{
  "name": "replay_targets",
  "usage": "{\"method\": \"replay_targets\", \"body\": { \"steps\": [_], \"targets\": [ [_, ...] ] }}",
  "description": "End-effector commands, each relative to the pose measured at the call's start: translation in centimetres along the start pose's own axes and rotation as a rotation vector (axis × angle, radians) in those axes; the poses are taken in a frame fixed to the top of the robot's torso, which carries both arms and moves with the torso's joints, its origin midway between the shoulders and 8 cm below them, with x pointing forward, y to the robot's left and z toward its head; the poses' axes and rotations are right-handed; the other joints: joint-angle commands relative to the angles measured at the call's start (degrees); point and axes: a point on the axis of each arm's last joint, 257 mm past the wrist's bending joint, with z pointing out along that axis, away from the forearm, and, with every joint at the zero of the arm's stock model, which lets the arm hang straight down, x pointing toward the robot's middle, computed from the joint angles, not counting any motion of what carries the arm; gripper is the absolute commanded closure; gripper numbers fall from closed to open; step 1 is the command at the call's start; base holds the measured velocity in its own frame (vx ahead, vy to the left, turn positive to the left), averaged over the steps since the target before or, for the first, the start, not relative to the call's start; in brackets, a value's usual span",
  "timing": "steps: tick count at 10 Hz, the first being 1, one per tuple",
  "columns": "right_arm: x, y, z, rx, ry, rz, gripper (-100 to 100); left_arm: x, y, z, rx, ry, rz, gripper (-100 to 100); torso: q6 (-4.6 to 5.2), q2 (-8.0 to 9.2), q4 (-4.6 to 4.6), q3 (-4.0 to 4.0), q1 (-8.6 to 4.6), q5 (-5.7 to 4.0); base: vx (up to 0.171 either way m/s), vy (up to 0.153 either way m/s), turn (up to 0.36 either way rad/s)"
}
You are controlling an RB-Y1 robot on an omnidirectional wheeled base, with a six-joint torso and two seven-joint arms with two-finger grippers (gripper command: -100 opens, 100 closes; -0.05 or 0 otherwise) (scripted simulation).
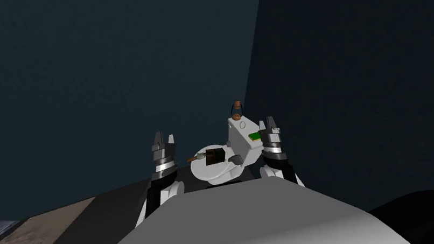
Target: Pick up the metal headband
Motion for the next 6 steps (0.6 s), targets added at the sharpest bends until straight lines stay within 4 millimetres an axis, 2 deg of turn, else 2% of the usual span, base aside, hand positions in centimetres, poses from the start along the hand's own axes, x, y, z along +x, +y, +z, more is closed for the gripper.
{"method": "replay_targets", "body": {
  "steps": [1,3,6],
  "targets": [
    [0.8,-0.1,-0.1,0.000,0.046,-0.029,-100,0.0,0.0,0.0,0.000,0.000,0.000,0,0.00,0.00,0.00,0.00,0.00,0.00,-0.033,-0.005,0.065],
    [2.2,-0.4,-0.4,0.001,0.123,-0.087,-100,0.0,0.0,0.0,0.000,0.000,0.000,0,-0.01,0.22,0.04,0.12,-0.03,-0.01,-0.078,0.000,0.121],
    [4.9,-1.3,-1.4,0.000,0.264,-0.211,-100,0.0,0.0,0.0,0.000,0.000,0.000,0,-0.01,0.47,0.10,0.27,-0.06,-0.01,-0.124,-0.008,0.162]
  ]
}}
